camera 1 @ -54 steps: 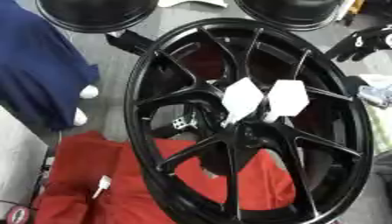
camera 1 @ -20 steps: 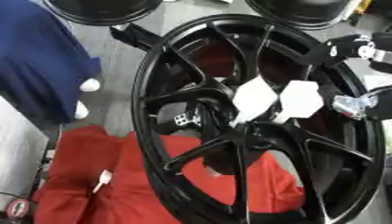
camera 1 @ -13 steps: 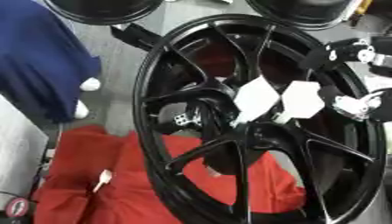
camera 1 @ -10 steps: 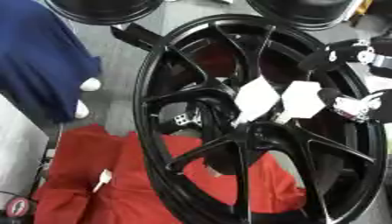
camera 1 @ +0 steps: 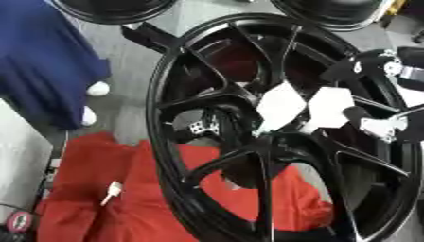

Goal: Pull the pin out of the wheel hub.

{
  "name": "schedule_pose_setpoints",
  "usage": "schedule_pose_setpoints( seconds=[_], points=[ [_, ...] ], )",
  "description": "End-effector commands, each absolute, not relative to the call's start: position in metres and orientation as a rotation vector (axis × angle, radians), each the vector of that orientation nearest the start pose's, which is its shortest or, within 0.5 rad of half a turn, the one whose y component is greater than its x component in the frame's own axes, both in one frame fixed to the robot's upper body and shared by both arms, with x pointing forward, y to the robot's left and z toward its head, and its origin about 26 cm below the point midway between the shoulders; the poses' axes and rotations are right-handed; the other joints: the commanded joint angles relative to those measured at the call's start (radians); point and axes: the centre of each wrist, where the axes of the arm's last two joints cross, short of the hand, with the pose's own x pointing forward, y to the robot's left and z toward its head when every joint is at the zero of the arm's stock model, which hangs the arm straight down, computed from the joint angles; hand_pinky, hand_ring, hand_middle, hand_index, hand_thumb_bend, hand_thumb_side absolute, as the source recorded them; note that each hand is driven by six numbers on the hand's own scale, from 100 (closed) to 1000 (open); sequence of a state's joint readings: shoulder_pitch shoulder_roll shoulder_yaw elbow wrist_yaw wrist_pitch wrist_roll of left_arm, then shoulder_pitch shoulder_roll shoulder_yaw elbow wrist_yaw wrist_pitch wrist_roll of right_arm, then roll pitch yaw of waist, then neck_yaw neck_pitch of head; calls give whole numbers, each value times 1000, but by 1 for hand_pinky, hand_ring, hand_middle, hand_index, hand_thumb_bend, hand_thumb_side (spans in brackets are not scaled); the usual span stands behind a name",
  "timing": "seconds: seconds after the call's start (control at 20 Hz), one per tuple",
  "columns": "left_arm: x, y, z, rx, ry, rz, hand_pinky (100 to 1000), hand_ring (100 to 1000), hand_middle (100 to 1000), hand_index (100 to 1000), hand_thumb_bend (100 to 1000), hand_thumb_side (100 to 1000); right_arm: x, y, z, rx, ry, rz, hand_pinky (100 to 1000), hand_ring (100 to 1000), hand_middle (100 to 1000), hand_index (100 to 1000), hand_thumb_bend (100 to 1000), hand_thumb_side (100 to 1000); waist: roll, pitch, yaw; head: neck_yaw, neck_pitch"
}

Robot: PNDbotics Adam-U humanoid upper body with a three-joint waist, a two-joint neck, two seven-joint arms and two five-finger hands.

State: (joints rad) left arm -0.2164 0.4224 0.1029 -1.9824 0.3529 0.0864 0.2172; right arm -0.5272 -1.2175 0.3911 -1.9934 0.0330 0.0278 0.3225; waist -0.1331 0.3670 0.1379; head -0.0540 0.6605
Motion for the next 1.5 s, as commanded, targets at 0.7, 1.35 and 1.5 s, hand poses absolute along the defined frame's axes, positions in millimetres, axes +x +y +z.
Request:
schedule_pose_setpoints(
  seconds=[0.7, 1.35, 1.5],
  points=[
    [290, 306, 201, 85, -2140, 33, 803, 771, 694, 826, 168, 616, 289, -285, 287, -543, -1628, 1690, 865, 858, 793, 882, 100, 491, -1, -1, 10, 6, -5],
    [290, 306, 201, 82, -2139, 34, 804, 772, 696, 825, 158, 623, 290, -282, 290, -522, -1672, 1601, 721, 598, 485, 635, 100, 386, -5, 2, 12, 9, -3],
    [290, 306, 201, 81, -2139, 35, 804, 772, 697, 825, 157, 624, 290, -282, 290, -516, -1687, 1565, 653, 538, 432, 568, 100, 286, -6, 1, 12, 9, -2]
  ],
)
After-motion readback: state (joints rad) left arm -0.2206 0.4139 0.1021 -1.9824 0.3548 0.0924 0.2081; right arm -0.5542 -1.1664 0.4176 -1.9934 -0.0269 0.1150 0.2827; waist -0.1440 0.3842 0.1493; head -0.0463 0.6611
